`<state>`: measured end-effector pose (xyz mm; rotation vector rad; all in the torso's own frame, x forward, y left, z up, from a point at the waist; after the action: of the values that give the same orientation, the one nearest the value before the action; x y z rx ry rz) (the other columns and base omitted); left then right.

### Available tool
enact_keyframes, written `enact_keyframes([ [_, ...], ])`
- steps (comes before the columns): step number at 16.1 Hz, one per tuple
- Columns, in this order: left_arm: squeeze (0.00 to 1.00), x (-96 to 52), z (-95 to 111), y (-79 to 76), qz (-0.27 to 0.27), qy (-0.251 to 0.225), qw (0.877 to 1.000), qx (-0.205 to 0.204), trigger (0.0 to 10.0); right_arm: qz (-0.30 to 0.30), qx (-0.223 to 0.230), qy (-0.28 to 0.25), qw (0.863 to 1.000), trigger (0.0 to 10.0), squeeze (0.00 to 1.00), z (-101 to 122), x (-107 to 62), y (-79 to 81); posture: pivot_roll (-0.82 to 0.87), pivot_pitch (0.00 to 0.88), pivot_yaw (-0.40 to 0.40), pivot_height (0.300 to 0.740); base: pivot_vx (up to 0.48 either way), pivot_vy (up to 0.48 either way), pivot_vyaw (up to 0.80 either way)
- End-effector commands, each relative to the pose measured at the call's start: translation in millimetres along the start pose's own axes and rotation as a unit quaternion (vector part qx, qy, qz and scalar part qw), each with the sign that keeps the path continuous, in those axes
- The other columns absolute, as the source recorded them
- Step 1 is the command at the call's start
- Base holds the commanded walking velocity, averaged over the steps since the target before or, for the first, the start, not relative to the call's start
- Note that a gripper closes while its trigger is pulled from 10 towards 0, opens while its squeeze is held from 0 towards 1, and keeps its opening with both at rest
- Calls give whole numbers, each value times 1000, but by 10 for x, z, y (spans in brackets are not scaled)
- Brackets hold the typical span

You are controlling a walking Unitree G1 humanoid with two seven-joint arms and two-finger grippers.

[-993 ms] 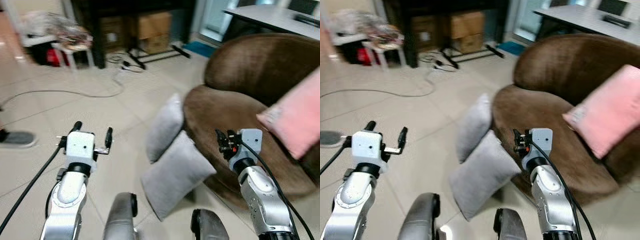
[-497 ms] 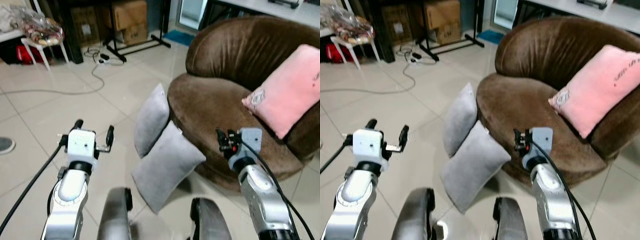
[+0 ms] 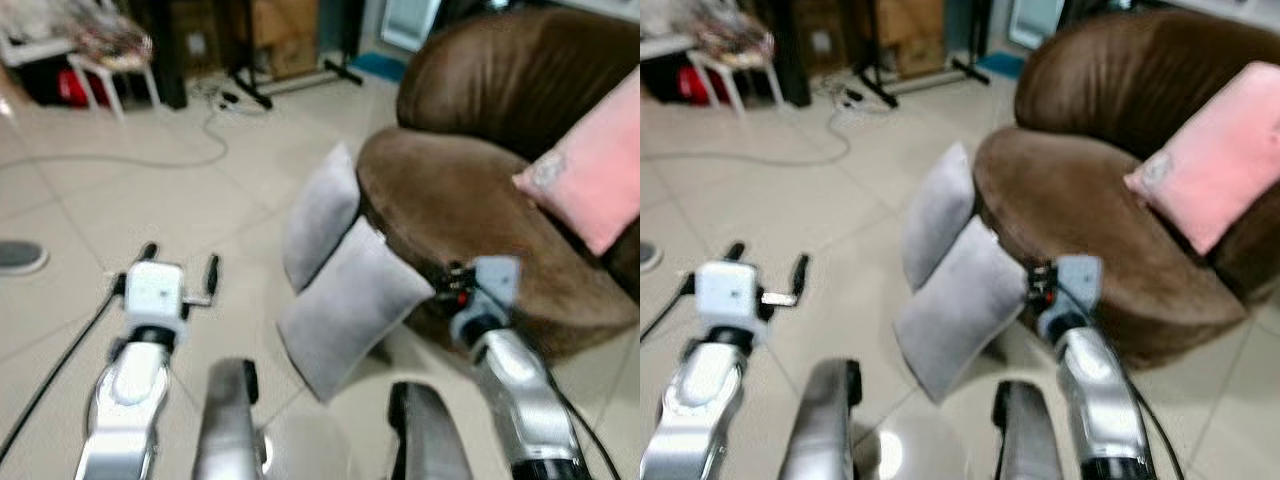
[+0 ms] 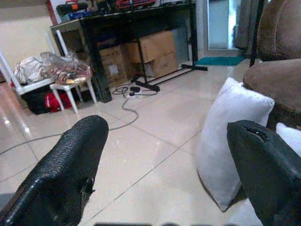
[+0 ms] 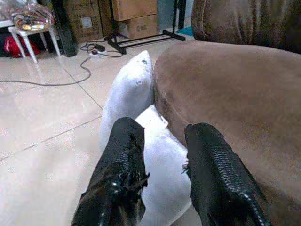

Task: Move the pillow to the sofa from floor

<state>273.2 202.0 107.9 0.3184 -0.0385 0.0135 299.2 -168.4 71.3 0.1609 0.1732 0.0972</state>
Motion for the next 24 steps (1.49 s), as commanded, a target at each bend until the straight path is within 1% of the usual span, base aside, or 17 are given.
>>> enact_keyframes([
  [1,0,44,96,-49,-8,-18,1000,-4,10000,-13,-19,-14,1000,10000,0,97,4,-86,38,0,-34,511,285,0,0],
  [20,0,29,89,-51,-10,-19,1000,-8,10000,-10,-29,-18,999,10000,0,111,1,-64,39,0,-39,511,321,0,0],
  [21,0,27,85,-55,-10,-19,1000,-8,10000,-8,-34,-19,999,10000,0,115,4,-62,39,0,-39,511,311,0,0],
  [22,0,24,81,-57,-11,-19,1000,-7,10000,2,-49,-19,999,10000,0,115,7,-37,39,0,-38,511,315,0,0],
  [24,0,28,88,-60,-11,-20,1000,-8,10000,15,-67,-14,998,10000,0,98,11,19,39,0,-38,511,307,0,800],
])
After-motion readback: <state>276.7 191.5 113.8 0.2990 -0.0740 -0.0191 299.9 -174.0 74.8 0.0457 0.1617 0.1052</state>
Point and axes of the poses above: a point about 5 cm out from each wrist's last joint towards the gripper, its own x axis pointing out of the wrist towards the gripper, its own z axis along the axis of the wrist's last joint, y = z × x, the point moved 3 cm from there along x, pointing out of the wrist towards the gripper, and after that the axes turned 5 degrees about x, right-handed, at the moved point
